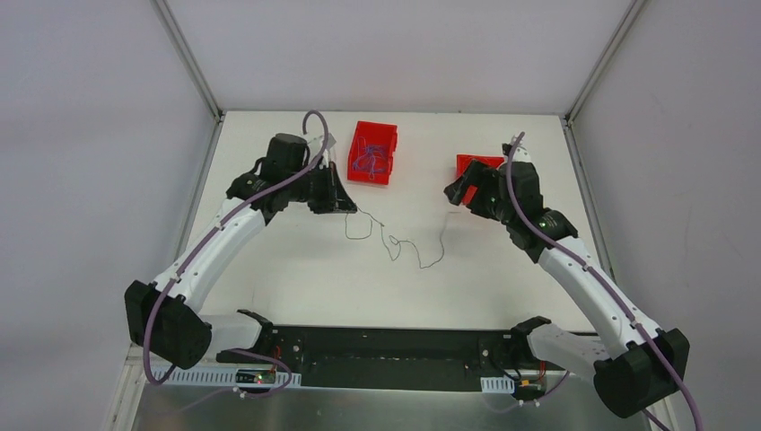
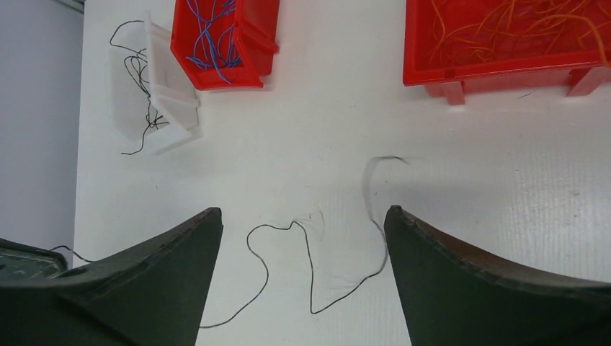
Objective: Untangle the cables
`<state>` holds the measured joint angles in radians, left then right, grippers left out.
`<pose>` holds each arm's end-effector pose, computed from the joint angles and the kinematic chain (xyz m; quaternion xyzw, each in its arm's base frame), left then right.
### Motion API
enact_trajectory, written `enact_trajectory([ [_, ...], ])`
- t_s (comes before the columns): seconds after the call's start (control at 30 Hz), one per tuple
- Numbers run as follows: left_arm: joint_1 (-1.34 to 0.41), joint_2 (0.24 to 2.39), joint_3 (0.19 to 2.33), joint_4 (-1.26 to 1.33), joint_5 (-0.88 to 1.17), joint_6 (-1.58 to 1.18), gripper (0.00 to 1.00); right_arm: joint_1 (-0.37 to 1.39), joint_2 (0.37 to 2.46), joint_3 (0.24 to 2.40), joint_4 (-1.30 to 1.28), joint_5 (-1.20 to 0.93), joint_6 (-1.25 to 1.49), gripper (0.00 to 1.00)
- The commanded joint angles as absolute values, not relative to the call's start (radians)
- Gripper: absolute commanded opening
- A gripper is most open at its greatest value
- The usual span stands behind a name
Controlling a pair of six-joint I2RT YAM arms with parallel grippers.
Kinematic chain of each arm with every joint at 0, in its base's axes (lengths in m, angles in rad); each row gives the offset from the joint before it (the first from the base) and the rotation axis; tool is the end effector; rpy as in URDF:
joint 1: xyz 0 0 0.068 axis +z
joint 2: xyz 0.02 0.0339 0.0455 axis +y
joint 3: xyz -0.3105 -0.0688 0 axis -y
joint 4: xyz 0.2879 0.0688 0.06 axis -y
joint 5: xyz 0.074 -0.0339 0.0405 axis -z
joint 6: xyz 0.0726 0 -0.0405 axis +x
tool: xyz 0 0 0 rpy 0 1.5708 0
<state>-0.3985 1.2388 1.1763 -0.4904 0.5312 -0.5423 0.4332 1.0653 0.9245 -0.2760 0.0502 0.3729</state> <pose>0.2863 -0.1604 0.3772 0.0670 0.8496 -0.4174 0.3152 0.2712 0.1214 0.3449 -0.0116 0.8379 0.1945 0.5099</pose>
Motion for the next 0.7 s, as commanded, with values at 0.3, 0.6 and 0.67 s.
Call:
enact_trajectory([
  [0.3,-0.556,1.341,1.199,-0.434,0.443,-0.485,0.01,0.384,1.006,0.893,-0.467,0.09,0.365,0.93],
  [0.6,-0.648,1.485,1.253,-0.41,0.358,-0.469,0.03,0.362,1.033,0.799,-0.469,-0.113,0.413,0.94],
  [0.67,-0.666,1.528,1.269,-0.401,0.35,-0.469,0.04,0.361,1.033,0.79,-0.465,-0.114,0.418,0.94],
])
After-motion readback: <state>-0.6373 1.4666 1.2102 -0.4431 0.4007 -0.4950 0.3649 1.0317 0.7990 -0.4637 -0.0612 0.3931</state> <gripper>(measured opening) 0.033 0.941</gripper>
